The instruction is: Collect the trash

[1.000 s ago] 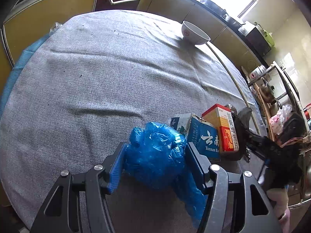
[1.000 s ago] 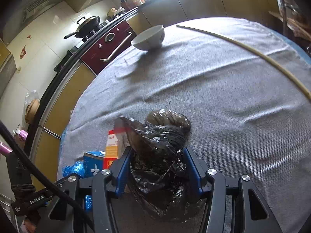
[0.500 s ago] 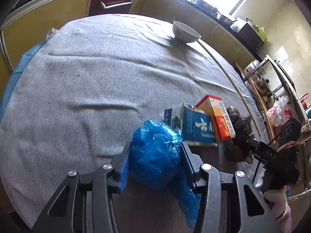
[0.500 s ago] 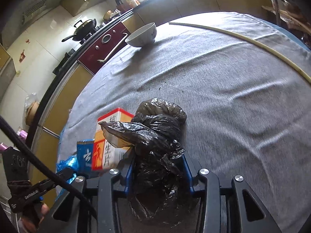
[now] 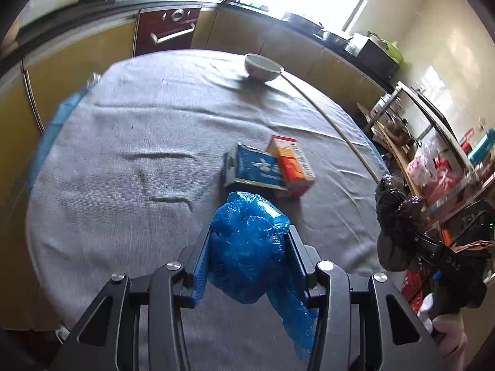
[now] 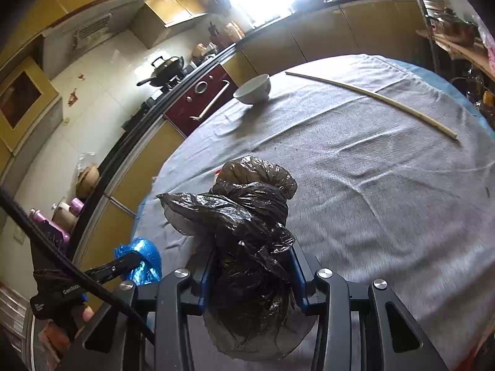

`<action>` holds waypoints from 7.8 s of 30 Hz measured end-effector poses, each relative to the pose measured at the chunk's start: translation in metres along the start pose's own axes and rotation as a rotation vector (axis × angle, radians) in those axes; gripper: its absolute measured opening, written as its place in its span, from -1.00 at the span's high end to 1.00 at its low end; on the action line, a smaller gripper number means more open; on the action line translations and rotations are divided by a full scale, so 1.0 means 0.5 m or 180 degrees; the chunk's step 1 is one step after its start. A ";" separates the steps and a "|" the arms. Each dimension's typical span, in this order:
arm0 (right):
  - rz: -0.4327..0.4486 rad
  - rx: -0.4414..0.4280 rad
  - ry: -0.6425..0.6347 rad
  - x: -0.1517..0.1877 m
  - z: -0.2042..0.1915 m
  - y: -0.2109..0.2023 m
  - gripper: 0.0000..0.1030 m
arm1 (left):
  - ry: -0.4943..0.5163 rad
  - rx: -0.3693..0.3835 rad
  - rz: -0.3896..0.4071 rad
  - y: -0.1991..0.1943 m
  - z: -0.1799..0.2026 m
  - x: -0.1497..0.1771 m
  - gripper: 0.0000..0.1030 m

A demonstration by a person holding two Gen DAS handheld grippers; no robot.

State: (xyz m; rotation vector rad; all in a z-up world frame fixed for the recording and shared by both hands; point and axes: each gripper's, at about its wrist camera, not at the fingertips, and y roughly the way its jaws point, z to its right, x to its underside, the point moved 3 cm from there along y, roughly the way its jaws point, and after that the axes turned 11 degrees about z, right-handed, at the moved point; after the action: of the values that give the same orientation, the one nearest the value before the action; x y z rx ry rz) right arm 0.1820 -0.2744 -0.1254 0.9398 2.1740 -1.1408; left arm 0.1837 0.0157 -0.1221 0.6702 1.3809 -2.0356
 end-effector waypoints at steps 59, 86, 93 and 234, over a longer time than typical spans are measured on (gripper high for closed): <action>0.1201 0.0131 0.0965 0.024 0.279 -0.496 0.16 | 0.1965 -0.0112 0.0795 -0.163 0.494 0.064 0.08; 0.1337 0.0248 0.1169 0.048 0.340 -0.544 0.16 | 0.2413 0.0060 0.0784 -0.146 0.604 0.119 0.08; 0.1359 0.0288 0.1217 0.052 0.356 -0.554 0.16 | 0.2492 0.0105 0.0749 -0.134 0.631 0.133 0.08; 0.0439 -0.0640 0.0135 0.145 0.015 0.022 -0.19 | 0.0500 -0.1901 0.0834 0.047 -0.144 0.103 -0.46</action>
State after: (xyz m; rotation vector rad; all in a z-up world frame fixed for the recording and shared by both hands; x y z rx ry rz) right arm 0.1453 -0.2515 -0.1851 1.0138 2.1720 -0.8278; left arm 0.1702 0.0667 -0.1969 0.6993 1.7728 -1.2920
